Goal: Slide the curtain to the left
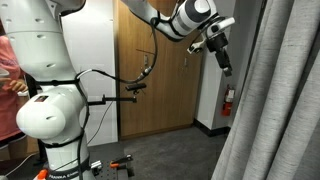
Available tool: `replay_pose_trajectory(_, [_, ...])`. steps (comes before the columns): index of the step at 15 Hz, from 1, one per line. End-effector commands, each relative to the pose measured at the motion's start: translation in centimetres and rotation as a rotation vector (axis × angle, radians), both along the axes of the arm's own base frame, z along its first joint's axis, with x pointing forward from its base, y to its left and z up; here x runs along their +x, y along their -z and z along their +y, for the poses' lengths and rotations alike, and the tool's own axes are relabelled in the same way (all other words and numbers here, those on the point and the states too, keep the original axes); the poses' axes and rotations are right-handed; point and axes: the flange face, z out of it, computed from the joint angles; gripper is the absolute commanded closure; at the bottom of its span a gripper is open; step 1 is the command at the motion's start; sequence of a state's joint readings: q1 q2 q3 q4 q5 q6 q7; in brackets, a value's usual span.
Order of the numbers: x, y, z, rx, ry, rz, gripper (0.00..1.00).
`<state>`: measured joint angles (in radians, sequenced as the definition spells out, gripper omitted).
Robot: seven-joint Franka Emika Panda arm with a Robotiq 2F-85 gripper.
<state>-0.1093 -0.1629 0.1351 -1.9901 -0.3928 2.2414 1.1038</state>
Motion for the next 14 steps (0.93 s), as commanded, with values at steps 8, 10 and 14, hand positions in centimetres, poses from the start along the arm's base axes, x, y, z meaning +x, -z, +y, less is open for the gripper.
replay_pose_trajectory(8, [1.1, 0.1, 0.2, -0.006, 0.018, -0.027, 0.0])
replay_pose_trajectory(10, [2.0, -0.1, 0.2, -0.01, 0.032, -0.054, 0.0])
replay_pose_trajectory(14, [4.0, -0.8, -0.7, 0.009, 0.105, -0.124, 0.0])
